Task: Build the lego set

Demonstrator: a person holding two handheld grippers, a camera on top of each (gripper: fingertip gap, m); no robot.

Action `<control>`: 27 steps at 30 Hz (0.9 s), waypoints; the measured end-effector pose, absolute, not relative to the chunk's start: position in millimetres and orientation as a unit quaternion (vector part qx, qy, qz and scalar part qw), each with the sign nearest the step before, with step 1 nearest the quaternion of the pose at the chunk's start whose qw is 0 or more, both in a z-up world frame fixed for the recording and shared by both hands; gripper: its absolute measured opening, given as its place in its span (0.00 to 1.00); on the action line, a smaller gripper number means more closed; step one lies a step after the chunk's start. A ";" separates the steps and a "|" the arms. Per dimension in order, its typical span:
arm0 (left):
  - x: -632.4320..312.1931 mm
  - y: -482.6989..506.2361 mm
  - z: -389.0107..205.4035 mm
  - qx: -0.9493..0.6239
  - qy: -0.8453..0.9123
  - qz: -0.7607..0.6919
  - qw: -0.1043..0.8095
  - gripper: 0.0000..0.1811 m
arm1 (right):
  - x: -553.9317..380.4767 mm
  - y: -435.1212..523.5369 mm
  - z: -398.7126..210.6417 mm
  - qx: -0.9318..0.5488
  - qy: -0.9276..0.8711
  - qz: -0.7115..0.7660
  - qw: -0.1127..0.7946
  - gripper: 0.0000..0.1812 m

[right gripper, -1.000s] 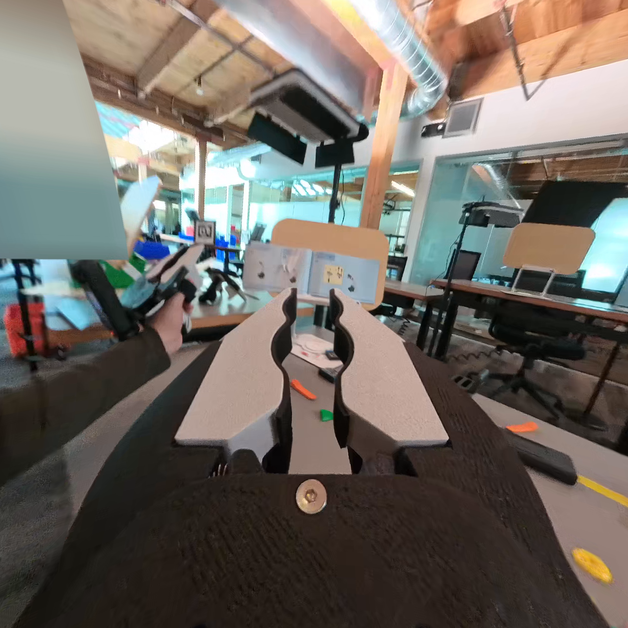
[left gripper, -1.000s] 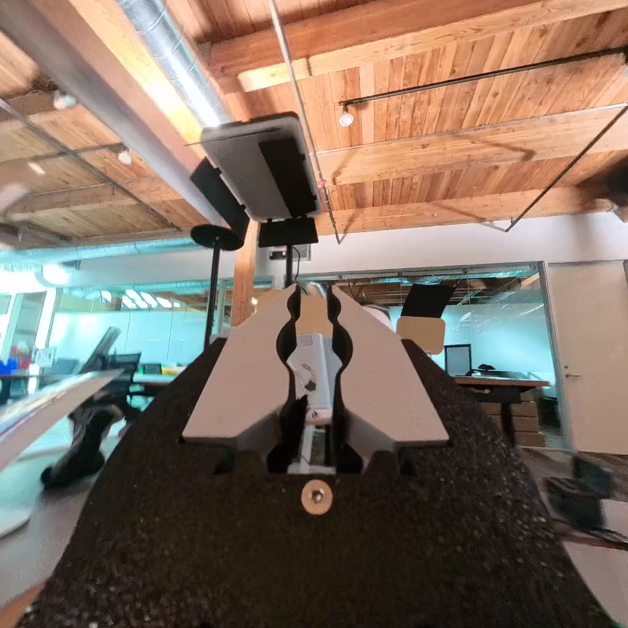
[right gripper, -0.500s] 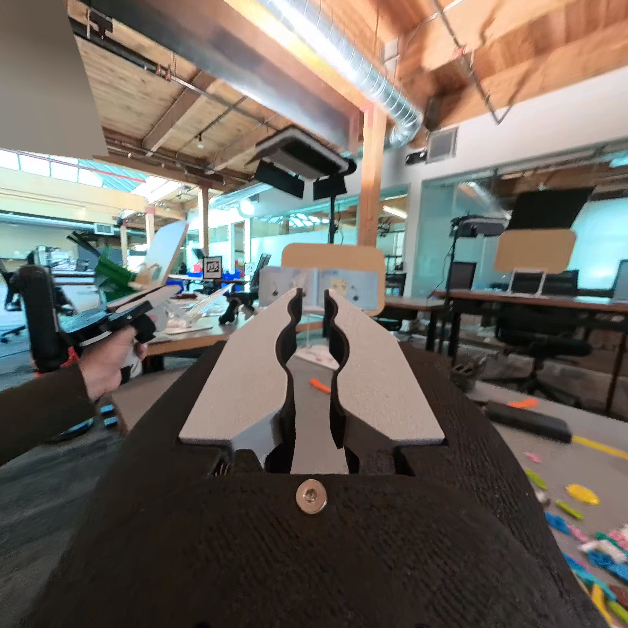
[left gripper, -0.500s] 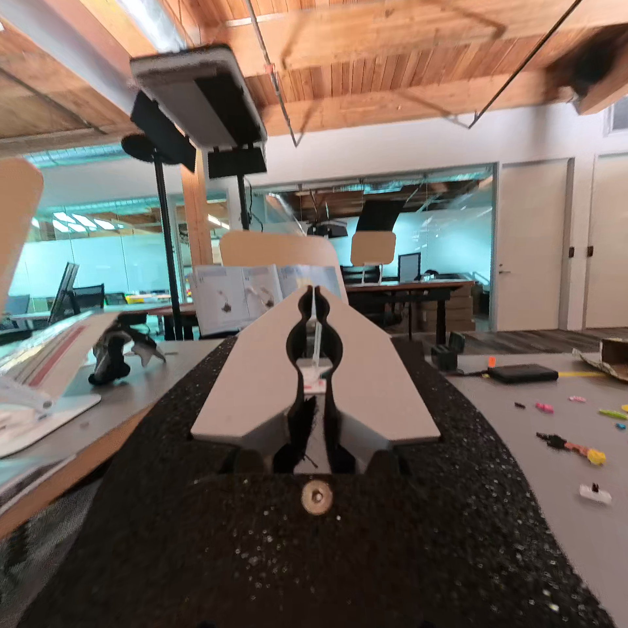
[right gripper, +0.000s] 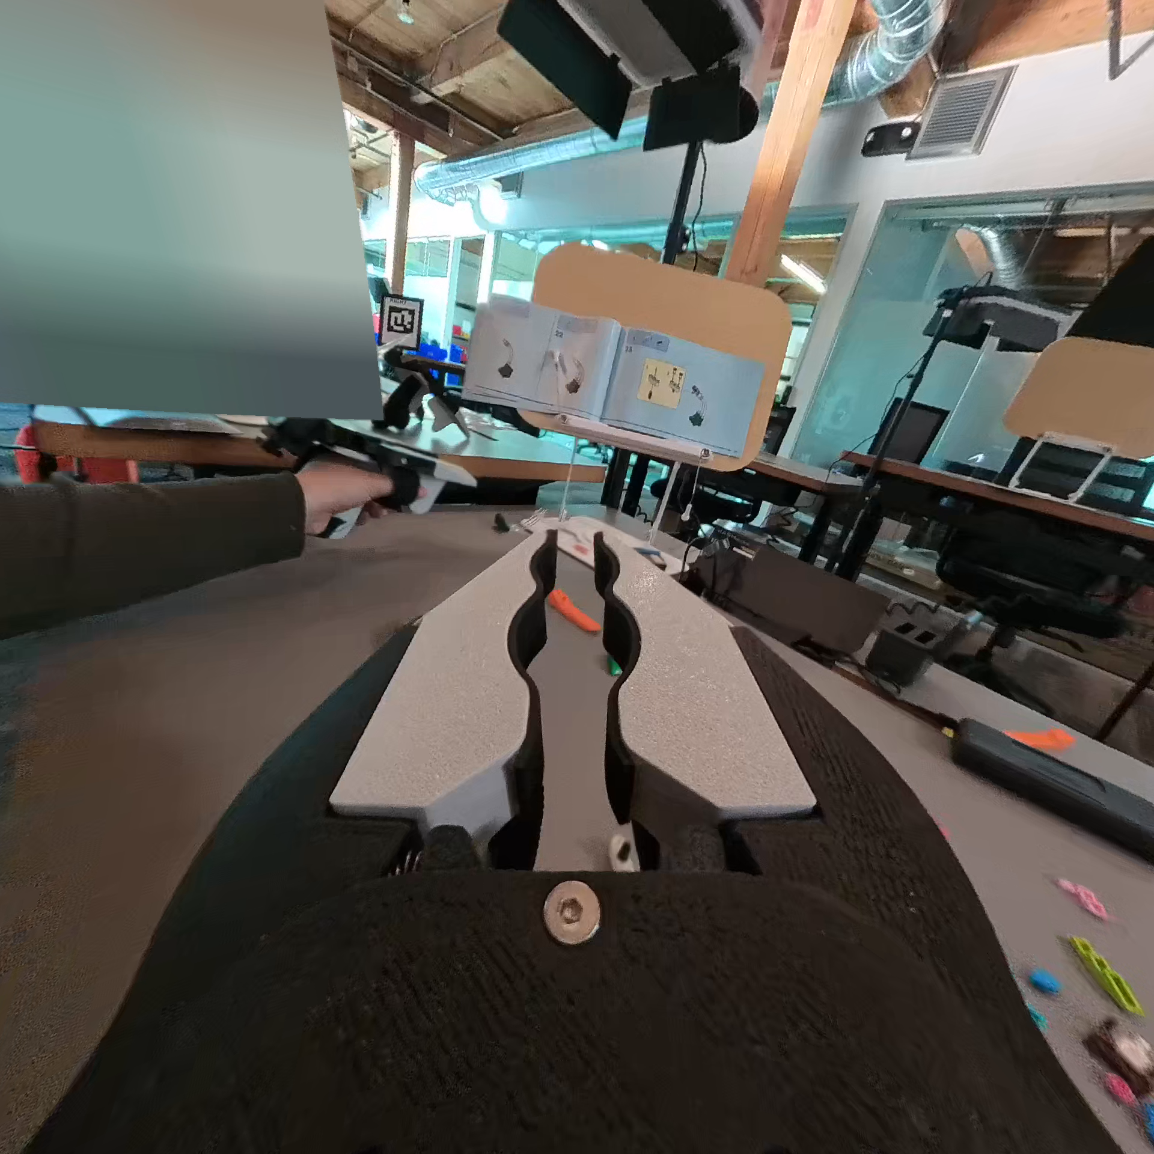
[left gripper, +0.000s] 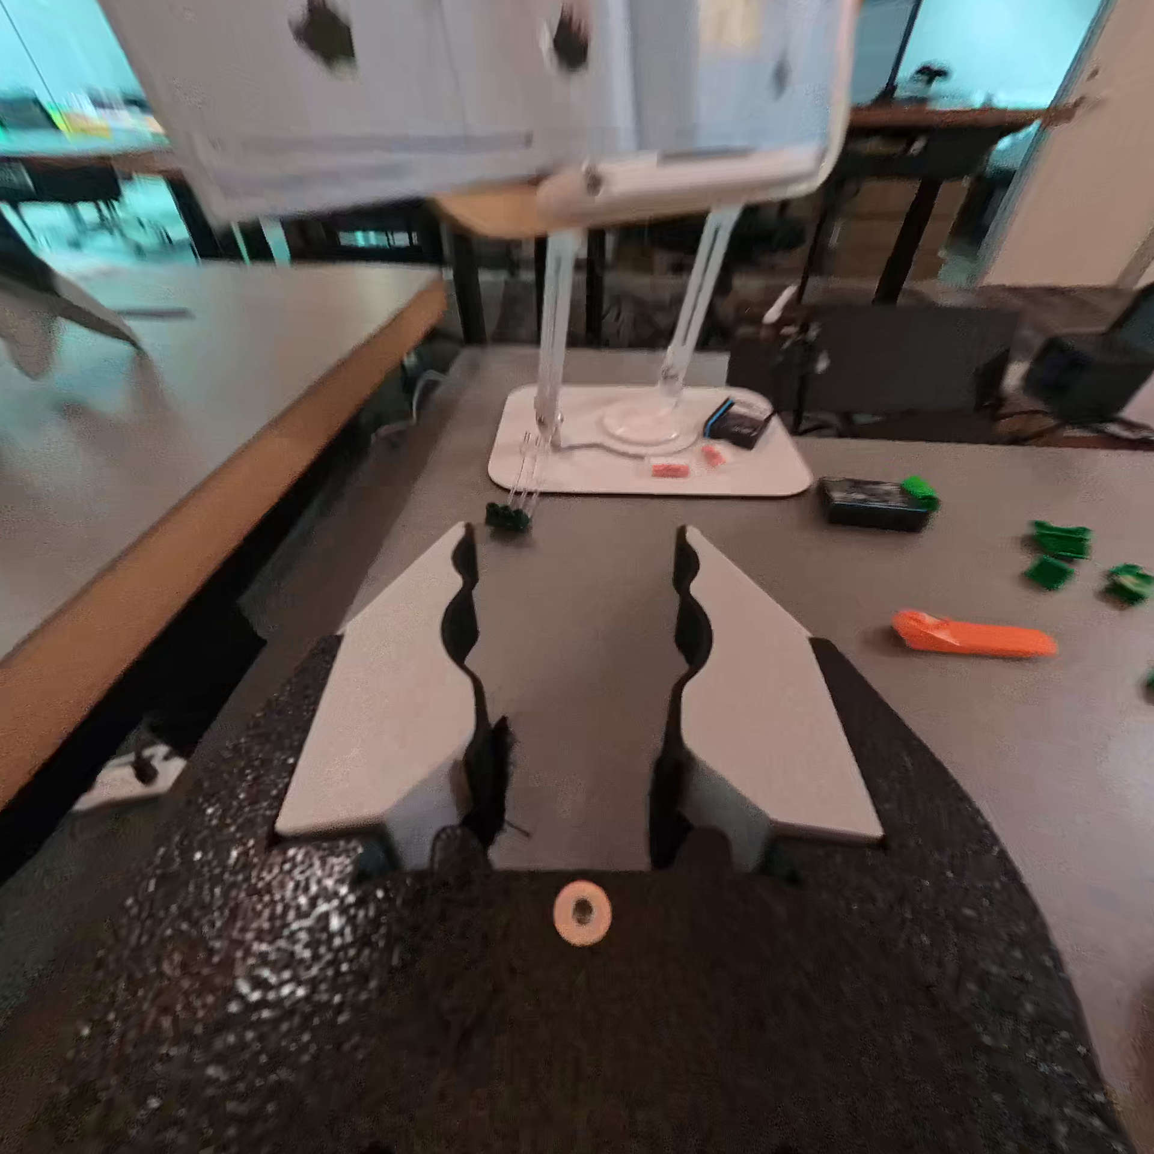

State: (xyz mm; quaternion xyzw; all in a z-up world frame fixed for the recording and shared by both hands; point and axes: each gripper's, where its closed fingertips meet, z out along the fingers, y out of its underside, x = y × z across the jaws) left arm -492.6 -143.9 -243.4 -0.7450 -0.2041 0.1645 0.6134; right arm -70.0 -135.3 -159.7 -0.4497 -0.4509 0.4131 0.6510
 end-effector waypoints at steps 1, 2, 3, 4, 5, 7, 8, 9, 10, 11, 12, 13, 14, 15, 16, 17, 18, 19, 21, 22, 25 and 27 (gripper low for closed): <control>-507.9 -130.7 -253.6 -0.758 -0.214 0.156 0.596 0.37 | -76.8 -129.7 -160.0 -0.446 -0.448 0.413 0.656 0.06; -520.6 -119.0 -262.9 -0.770 -0.220 0.150 0.580 0.39 | -83.1 -124.7 -160.8 -0.442 -0.445 0.412 0.661 0.06; -531.6 -109.4 -271.5 -0.780 -0.225 0.148 0.565 0.40 | -89.0 -120.4 -161.6 -0.438 -0.442 0.411 0.666 0.06; -540.7 -101.3 -278.9 -0.789 -0.226 0.150 0.551 0.40 | -94.0 -116.7 -162.3 -0.434 -0.441 0.411 0.670 0.06; -547.5 -94.1 -286.4 -0.798 -0.224 0.151 0.539 0.40 | -97.9 -113.9 -162.5 -0.429 -0.439 0.411 0.674 0.06; -557.7 -85.6 -302.2 -0.820 -0.214 0.156 0.507 0.38 | -101.3 -110.3 -162.2 -0.420 -0.435 0.411 0.682 0.06; -559.6 -83.3 -308.9 -0.834 -0.206 0.148 0.490 0.39 | -101.1 -108.8 -162.1 -0.417 -0.433 0.411 0.685 0.06; -561.2 -81.7 -312.6 -0.841 -0.202 0.138 0.482 0.38 | -99.8 -107.2 -162.2 -0.415 -0.431 0.410 0.689 0.06; -561.2 -79.6 -314.2 -0.845 -0.199 0.120 0.482 0.37 | -97.8 -105.4 -162.0 -0.412 -0.427 0.410 0.693 0.06; -562.2 -78.7 -315.9 -0.847 -0.202 0.105 0.481 0.37 | -96.0 -104.1 -161.7 -0.408 -0.422 0.414 0.695 0.06; -564.2 -78.1 -318.0 -0.849 -0.207 0.094 0.477 0.37 | -95.0 -103.1 -161.6 -0.405 -0.419 0.421 0.695 0.06; -565.0 -77.6 -321.7 -0.854 -0.207 0.085 0.469 0.37 | -95.0 -101.2 -161.9 -0.406 -0.416 0.427 0.693 0.06; -566.0 -78.1 -326.9 -0.862 -0.208 0.081 0.455 0.37 | -95.2 -98.2 -162.7 -0.413 -0.414 0.428 0.689 0.06; -567.5 -78.6 -331.5 -0.869 -0.210 0.079 0.441 0.37 | -94.7 -96.0 -162.6 -0.416 -0.412 0.426 0.690 0.07; -568.6 -78.2 -333.8 -0.872 -0.211 0.081 0.434 0.37 | -93.3 -94.4 -162.3 -0.414 -0.410 0.421 0.696 0.07; -569.5 -78.2 -334.9 -0.874 -0.208 0.088 0.430 0.36 | -92.3 -92.3 -162.7 -0.414 -0.408 0.415 0.700 0.06; -570.3 -77.4 -335.8 -0.876 -0.204 0.094 0.426 0.36 | -92.1 -90.1 -163.8 -0.417 -0.407 0.412 0.701 0.06; -571.9 -76.3 -336.4 -0.878 -0.200 0.098 0.423 0.35 | -92.7 -88.5 -165.1 -0.420 -0.406 0.413 0.699 0.06; -574.9 -71.8 -335.7 -0.878 -0.194 0.100 0.425 0.33 | -94.5 -86.2 -169.0 -0.427 -0.407 0.414 0.694 0.06; -575.9 -69.5 -335.6 -0.879 -0.190 0.099 0.426 0.32 | -95.1 -85.0 -170.9 -0.428 -0.408 0.409 0.694 0.07; -576.1 -63.7 -336.3 -0.882 -0.181 0.088 0.427 0.30 | -95.4 -81.6 -173.7 -0.429 -0.411 0.391 0.703 0.06; -577.3 -63.0 -336.0 -0.881 -0.180 0.088 0.428 0.28 | -96.0 -80.5 -175.7 -0.431 -0.412 0.386 0.704 0.06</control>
